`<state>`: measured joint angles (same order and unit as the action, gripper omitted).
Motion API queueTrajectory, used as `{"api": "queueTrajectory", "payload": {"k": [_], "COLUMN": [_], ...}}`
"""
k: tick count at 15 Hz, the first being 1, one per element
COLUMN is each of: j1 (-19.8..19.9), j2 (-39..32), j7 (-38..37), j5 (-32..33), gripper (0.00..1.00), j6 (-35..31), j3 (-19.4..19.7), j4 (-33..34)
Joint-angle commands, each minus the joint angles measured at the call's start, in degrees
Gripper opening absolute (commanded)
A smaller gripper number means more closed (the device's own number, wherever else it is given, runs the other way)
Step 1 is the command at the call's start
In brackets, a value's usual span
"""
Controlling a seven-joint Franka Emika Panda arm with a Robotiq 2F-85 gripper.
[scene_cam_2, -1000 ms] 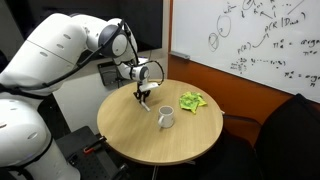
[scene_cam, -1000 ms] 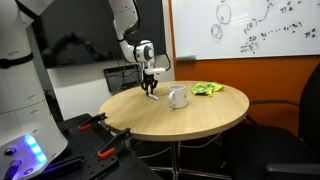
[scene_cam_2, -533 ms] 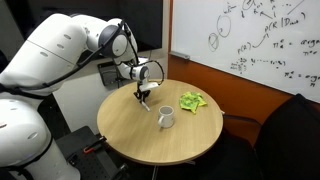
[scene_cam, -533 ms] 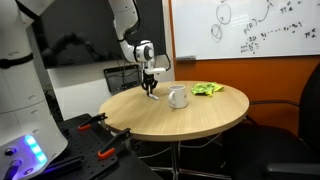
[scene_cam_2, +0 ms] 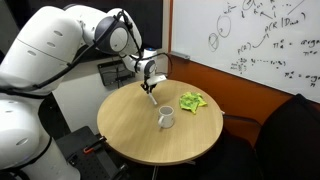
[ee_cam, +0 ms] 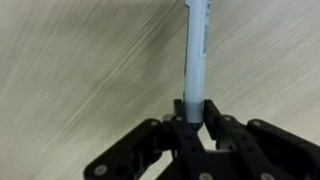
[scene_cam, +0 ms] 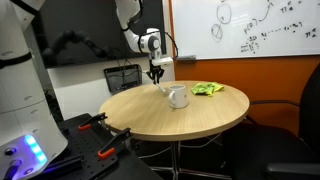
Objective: Put the marker in the mug
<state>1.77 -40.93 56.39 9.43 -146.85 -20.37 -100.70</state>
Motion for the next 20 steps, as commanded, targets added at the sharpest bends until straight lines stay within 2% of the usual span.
{"api": "queueTrajectory", "payload": {"k": [1,5,7,10,11,16,20], "j1": [11.6,27.7,37.1,49.5,52.4,67.3,76.5], "j2": [4.3,6.2,5.3,3.3,3.4,-1.0,-7.6], "j7": [13.5,33.0,42.6,51.5,52.3,57.8,60.6], "j5": [-9.8,-24.6,-32.3,-41.5,-43.7,-49.1,-47.3], "gripper": [0.06,0.06,0.06,0.06,0.06,0.06,0.06], "j6": [-8.0,-13.0,-13.7,-11.5,-12.5,-14.1,-15.6], "j3": [-8.7,-21.1,-29.4,-39.4,-41.2,-50.1,-56.0], "j4": [-8.1,-15.0,-17.4,-20.2,-21.8,-27.1,-30.3]}}
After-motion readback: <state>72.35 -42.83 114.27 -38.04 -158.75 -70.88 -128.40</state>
